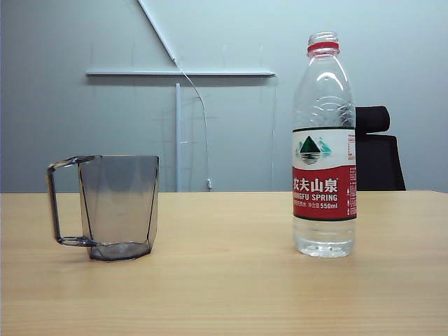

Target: Pick up the mineral water bottle on the table and pour water into the mug until it's half full.

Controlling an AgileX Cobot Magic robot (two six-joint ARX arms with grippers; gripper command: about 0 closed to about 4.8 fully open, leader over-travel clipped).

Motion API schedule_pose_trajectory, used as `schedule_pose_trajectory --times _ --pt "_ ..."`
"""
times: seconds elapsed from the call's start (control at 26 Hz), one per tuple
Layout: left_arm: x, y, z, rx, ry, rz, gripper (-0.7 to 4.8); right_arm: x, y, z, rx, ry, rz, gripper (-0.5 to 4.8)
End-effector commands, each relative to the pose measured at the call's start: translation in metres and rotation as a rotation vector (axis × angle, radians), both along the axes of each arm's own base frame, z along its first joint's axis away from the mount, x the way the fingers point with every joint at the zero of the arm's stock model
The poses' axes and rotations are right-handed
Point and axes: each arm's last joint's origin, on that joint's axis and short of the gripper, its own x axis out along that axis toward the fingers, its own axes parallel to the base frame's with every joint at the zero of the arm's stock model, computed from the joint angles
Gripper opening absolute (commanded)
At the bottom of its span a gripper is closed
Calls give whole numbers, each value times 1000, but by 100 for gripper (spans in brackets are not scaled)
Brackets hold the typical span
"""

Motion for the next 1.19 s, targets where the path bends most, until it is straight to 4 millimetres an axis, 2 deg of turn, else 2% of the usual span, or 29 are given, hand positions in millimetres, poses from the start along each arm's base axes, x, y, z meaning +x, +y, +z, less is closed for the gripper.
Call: schedule_pose_trajectory --times 0.04,0.23,0.31,0.38,0.5,0.65,1.04,1.15,1.19 --pt "0 0 2 -3 -10 2 -2 0 0 0 -2 -14 1 -8" --pt "0 0 2 -3 -10 2 -2 0 0 0 -2 -16 1 -8" --pt "0 0 2 -3 -10 2 -2 0 2 3 89 -35 68 -8" --pt "0 0 2 -3 -10 0 -2 -1 7 6 290 -41 252 -9" --pt "0 0 2 -3 -10 0 -2 -2 12 3 429 52 382 -9" --pt "0 -2 2 -3 -10 -17 -2 -4 25 -7 445 177 462 -9" --pt "-2 -25 2 -4 -10 -253 -2 -21 63 -12 361 223 506 -9" --pt "-6 -36 2 -4 -9 -373 -2 -33 77 -14 332 265 637 -8" --pt "-7 -39 2 -5 -9 -409 -2 -37 81 -14 327 272 685 12"
